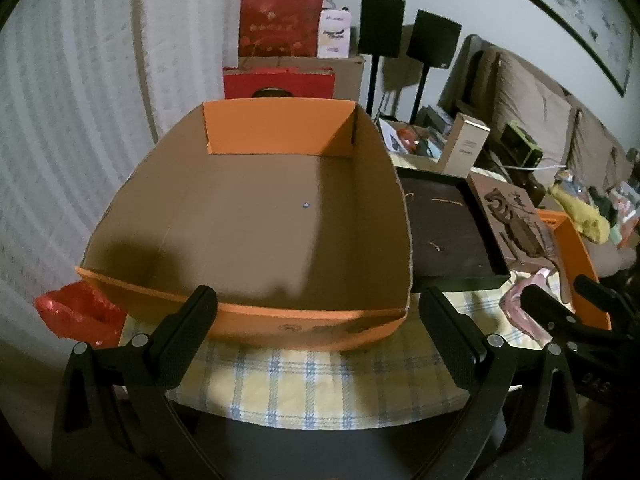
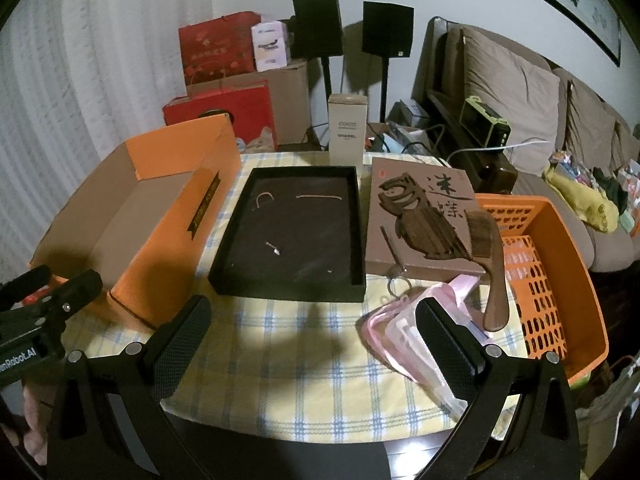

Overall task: Organize objects
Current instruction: 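Move the right gripper to the black tray and grasp its rim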

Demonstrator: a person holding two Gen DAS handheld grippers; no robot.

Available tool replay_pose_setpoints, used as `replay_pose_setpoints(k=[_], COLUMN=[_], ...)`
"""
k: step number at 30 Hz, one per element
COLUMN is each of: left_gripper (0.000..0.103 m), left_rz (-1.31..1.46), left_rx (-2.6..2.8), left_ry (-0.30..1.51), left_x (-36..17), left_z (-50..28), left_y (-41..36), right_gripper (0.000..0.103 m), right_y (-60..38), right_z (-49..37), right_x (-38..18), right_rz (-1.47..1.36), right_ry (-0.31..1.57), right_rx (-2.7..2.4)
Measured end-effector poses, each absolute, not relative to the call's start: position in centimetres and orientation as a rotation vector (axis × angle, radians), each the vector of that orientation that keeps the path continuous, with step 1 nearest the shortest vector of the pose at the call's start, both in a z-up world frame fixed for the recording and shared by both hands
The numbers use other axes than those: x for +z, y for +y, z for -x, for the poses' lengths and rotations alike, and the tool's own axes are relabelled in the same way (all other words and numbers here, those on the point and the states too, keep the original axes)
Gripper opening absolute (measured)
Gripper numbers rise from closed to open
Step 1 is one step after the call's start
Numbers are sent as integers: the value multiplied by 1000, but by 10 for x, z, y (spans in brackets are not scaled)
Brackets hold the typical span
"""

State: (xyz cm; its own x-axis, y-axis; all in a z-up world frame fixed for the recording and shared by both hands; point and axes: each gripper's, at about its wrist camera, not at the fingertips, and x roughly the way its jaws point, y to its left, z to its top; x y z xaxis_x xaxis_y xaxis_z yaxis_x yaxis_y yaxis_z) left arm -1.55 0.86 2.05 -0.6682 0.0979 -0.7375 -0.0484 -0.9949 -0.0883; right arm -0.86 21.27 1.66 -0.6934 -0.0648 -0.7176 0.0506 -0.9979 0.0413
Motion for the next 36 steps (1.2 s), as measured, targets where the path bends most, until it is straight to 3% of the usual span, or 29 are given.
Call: replay_pose_setpoints(k=[17,20,22,25,28,36], left_gripper=[97,97,96,96,96,96], left_rz=[1184,1177,1179,1186,1183,1186], left_rx=[2777,2763,2749,2724,2715,2711], left_ry=[-22,-35,-52,-62,-53,-68], left_x=[33,34,33,31,29,31], left_z=[43,47,50,53,53,51], left_y=[26,26,26,28,30,23], right_gripper=[102,92,69,51,39,39], right_y=[233,240,244,244,236,202], right_z=[39,48,53,64,73,85], right_x=[10,5,1,-5,-10,-32], right_rz=[-1275,-1306,-1317,-1350,-1358,-1356], right_ry=[-63,-35,-33,-48,-38,-1], right_rx=[-2761,-2748,-2723,-2686,-2640,-2447])
